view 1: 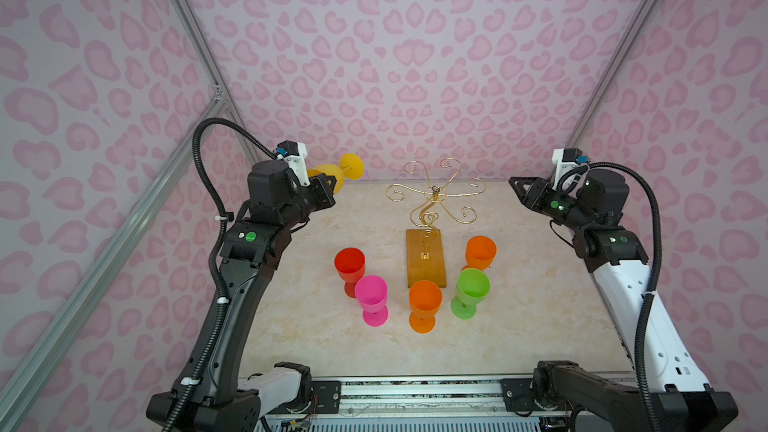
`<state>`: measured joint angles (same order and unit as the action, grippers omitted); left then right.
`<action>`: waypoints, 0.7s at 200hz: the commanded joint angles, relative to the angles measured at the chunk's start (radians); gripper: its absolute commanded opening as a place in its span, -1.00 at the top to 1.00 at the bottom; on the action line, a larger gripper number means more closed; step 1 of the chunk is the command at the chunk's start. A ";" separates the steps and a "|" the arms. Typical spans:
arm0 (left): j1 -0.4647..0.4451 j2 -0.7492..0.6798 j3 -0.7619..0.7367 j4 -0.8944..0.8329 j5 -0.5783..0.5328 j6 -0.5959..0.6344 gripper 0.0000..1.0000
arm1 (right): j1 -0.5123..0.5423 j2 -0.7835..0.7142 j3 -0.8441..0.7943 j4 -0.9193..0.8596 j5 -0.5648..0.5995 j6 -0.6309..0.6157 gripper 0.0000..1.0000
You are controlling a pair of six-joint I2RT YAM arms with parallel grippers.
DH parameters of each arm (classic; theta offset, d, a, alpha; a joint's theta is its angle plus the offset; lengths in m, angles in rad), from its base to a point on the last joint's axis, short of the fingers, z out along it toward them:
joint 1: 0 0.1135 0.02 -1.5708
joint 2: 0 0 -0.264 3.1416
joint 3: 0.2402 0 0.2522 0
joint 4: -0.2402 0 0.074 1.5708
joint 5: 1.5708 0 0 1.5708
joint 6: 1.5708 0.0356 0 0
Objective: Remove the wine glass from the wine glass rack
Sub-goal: 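Swing the yellow glass down with the left gripper while the right gripper withdraws, then lower the yellow glass upright beside the red glass with the left gripper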
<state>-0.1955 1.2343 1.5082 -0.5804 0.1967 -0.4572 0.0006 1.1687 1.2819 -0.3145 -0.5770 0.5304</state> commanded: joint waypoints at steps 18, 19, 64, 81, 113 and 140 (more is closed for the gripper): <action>0.001 0.097 0.027 -0.189 -0.027 0.097 0.95 | -0.001 0.024 -0.023 -0.023 0.001 -0.034 0.30; 0.001 0.101 0.027 -0.191 -0.025 0.098 0.95 | -0.001 0.025 -0.023 -0.023 0.000 -0.035 0.30; -0.025 0.237 0.069 -0.297 -0.025 0.173 0.95 | -0.002 0.055 -0.042 -0.020 -0.014 -0.033 0.30; -0.049 0.285 0.096 -0.335 -0.054 0.198 0.95 | -0.001 0.058 -0.052 -0.019 -0.014 -0.035 0.30; -0.092 0.358 0.122 -0.373 -0.126 0.216 0.95 | -0.001 0.061 -0.067 -0.022 -0.018 -0.042 0.30; -0.104 0.411 0.135 -0.405 -0.151 0.229 0.95 | -0.002 0.069 -0.075 -0.028 -0.020 -0.050 0.30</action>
<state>-0.2947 1.6089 1.6222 -0.9379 0.0956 -0.2607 -0.0013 1.2304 1.2171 -0.3428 -0.5808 0.4953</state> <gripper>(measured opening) 0.065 0.351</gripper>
